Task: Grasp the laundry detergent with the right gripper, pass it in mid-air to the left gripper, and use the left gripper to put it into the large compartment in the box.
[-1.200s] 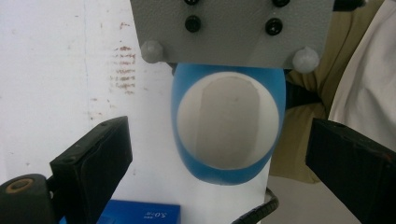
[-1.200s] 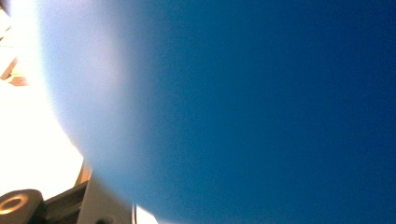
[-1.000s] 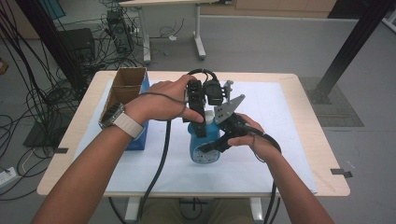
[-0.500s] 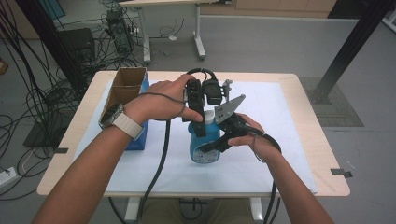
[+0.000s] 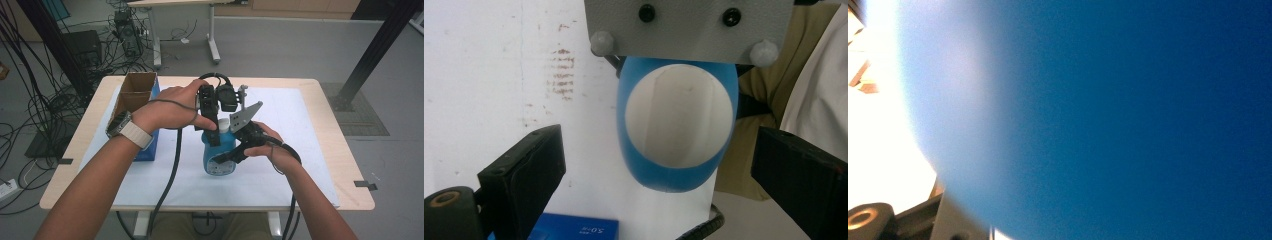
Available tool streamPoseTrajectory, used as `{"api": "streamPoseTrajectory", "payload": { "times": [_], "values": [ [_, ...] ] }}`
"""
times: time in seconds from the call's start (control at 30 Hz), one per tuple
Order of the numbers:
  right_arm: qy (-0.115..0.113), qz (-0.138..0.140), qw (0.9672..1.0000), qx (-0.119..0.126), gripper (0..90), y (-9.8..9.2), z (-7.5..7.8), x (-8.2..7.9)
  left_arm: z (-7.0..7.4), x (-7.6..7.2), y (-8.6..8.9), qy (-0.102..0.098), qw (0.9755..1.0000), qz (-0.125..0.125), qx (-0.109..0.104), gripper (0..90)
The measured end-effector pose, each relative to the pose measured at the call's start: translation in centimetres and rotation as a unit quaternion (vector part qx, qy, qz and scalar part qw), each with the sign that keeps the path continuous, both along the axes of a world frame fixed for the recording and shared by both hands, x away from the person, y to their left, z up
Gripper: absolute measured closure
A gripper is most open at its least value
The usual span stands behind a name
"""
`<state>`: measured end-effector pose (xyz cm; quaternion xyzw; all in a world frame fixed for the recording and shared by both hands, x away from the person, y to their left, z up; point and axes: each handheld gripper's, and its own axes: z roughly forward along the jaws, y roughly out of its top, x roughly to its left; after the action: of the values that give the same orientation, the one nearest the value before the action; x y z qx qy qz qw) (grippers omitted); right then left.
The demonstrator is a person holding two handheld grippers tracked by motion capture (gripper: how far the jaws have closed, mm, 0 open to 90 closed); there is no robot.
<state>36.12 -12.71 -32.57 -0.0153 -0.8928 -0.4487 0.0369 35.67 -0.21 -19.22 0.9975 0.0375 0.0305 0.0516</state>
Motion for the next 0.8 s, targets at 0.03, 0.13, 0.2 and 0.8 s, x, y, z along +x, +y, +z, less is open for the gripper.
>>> {"api": "streamPoseTrajectory", "payload": {
  "times": [0.03,0.13,0.2,0.8],
  "values": [
    [-0.001,-0.001,1.0,0.001,43.7,0.0,0.01,0.0,0.0,0.0,0.0,0.0,1.0,-0.001,0.0,7.7],
    [-0.001,0.002,1.0,0.001,43.7,0.01,0.05,0.0,0.04,-0.03,0.02,0.001,1.0,-0.001,0.0,7.6],
    [-0.003,0.002,1.0,0.001,43.7,0.03,0.01,0.0,0.04,0.01,0.05,-0.001,1.0,-0.001,0.001,7.6],
    [0.001,0.0,1.0,0.0,43.7,-0.11,0.07,0.03,0.03,0.01,0.13,-0.002,1.0,0.002,-0.004,7.7]
  ]
}}
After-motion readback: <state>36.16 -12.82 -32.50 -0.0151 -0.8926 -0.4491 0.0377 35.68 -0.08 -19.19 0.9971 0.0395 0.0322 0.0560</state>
